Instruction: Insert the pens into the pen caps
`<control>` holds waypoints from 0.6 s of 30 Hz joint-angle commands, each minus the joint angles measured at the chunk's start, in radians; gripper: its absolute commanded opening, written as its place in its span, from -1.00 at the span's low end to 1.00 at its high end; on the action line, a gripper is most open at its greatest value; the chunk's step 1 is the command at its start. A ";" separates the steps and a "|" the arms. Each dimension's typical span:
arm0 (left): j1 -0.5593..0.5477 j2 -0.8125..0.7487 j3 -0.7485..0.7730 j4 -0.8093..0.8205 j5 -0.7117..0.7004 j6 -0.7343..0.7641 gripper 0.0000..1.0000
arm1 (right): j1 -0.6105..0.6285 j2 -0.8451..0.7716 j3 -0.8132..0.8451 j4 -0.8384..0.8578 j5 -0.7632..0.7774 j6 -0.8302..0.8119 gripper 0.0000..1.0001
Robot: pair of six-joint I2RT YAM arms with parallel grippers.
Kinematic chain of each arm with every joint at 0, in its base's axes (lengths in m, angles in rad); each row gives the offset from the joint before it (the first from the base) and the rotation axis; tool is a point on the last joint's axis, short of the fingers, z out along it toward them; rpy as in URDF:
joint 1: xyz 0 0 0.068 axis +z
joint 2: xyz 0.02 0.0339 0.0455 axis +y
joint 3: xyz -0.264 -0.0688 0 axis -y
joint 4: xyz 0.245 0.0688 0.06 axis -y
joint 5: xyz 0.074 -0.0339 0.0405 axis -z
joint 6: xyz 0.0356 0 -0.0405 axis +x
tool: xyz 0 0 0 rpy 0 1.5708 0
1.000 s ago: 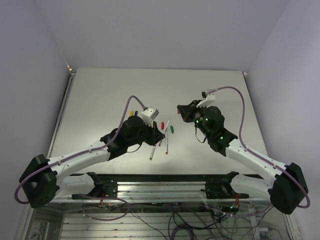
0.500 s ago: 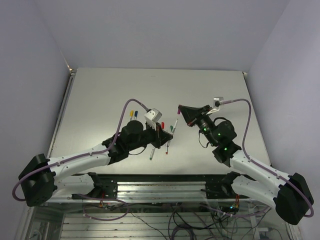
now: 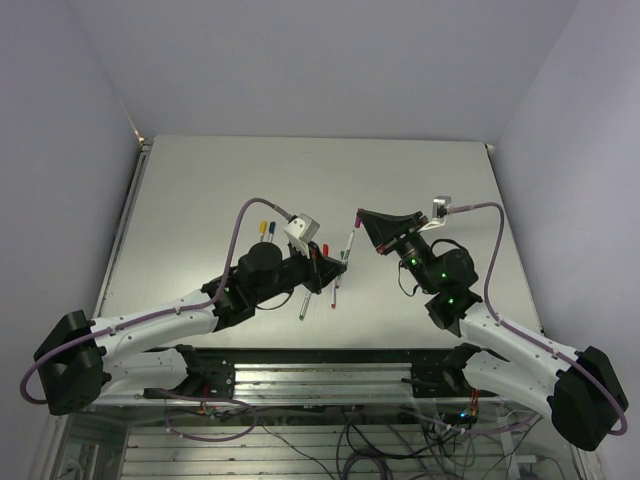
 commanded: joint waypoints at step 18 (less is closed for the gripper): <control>-0.011 0.008 0.020 0.029 -0.049 0.010 -0.86 | 0.000 0.027 -0.032 0.107 -0.044 0.047 -1.00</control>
